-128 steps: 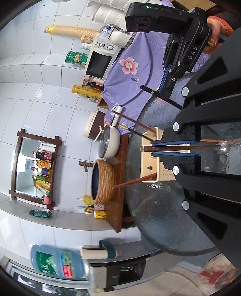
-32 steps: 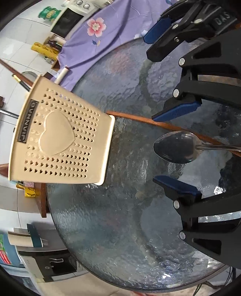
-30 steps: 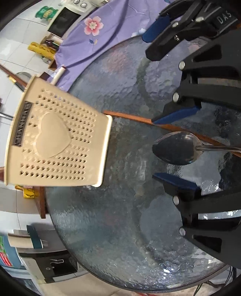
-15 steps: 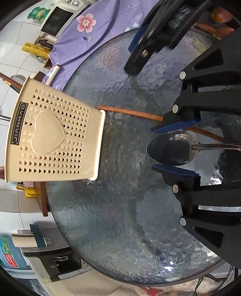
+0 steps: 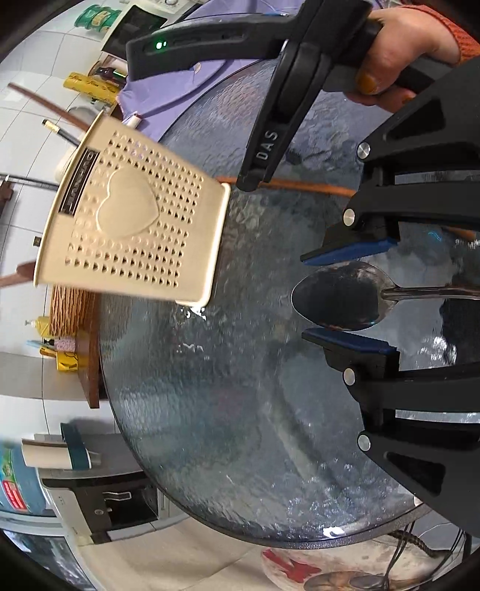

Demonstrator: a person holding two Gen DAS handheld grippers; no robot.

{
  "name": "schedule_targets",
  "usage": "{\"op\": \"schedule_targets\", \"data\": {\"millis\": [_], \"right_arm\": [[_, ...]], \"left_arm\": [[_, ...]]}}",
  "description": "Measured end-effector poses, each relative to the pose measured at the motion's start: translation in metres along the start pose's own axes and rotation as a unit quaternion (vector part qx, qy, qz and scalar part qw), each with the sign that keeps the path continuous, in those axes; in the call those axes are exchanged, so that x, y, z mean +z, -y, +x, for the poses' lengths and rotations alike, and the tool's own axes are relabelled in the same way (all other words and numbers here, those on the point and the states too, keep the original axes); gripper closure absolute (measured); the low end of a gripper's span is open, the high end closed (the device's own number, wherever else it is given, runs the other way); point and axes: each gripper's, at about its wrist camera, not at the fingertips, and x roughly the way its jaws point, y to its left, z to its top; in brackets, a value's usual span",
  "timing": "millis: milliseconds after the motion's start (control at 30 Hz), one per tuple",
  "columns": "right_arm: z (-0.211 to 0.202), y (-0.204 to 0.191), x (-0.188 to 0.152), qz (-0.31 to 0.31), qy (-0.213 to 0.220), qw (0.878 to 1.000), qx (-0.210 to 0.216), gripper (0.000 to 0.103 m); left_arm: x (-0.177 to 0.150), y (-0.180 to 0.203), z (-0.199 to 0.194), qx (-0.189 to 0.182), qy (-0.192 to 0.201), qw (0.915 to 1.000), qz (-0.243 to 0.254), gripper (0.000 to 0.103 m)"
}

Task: Organize utensils
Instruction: 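Grasp the last brown chopstick with the right tool while the left tool holds the spoon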

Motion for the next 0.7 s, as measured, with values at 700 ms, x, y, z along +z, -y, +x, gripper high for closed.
{"op": "schedule_targets", "data": {"millis": [700], "right_arm": [[-0.005, 0.008, -0.006, -0.038, -0.029, 0.998, 0.031, 0.094]], "left_arm": [[-0.002, 0.009, -0.004, -0.036, 0.009, 0.9992, 0.013, 0.069]]}}
